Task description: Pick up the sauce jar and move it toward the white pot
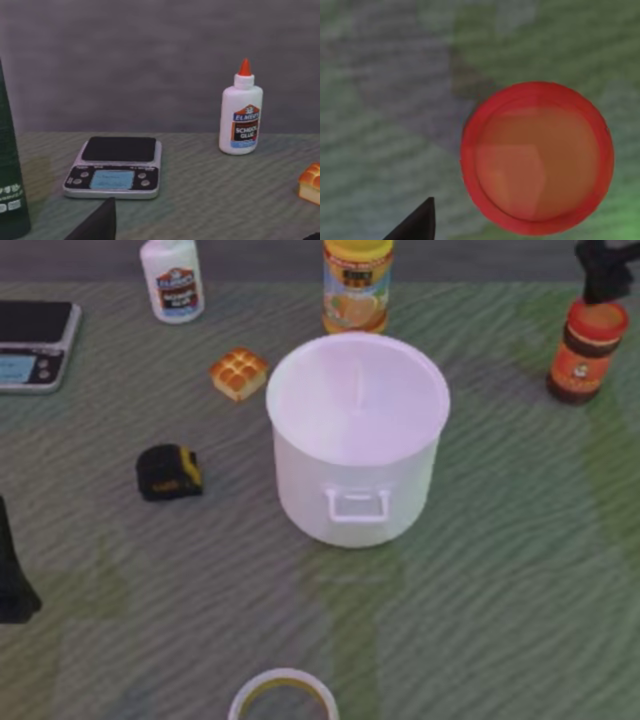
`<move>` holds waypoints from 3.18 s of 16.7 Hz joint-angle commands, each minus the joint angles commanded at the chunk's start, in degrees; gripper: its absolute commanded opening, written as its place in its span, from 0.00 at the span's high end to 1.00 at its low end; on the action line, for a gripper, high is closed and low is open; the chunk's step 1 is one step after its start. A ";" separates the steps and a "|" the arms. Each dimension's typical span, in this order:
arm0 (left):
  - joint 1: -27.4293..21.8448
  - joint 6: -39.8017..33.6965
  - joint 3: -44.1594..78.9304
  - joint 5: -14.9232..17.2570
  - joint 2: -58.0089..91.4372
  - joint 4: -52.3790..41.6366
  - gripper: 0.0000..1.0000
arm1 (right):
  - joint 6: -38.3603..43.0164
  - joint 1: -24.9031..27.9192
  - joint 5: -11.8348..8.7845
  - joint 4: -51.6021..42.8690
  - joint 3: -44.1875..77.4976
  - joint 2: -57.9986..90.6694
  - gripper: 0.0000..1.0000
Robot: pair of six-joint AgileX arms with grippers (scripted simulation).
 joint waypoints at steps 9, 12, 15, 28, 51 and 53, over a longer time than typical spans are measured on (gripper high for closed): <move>0.00 0.00 0.00 0.00 0.00 0.00 0.00 | -1.92 0.72 -0.80 -4.19 8.01 9.55 0.00; 0.00 0.00 0.00 0.00 0.00 0.00 0.00 | -1.90 0.59 -0.76 -3.18 7.42 10.03 0.00; 0.00 0.00 0.00 0.00 0.00 0.00 0.00 | -1.61 1.05 -0.68 0.42 5.55 11.66 0.00; 0.00 0.00 0.00 0.00 0.00 0.00 0.00 | -1.27 1.37 -0.57 3.60 3.86 13.12 0.45; 0.00 0.00 0.00 0.00 0.00 0.00 0.00 | -0.98 1.71 -0.81 3.87 -8.68 0.58 1.00; 0.00 0.00 0.00 0.00 0.00 0.00 0.00 | -0.82 1.88 -0.82 3.98 -15.39 -5.97 1.00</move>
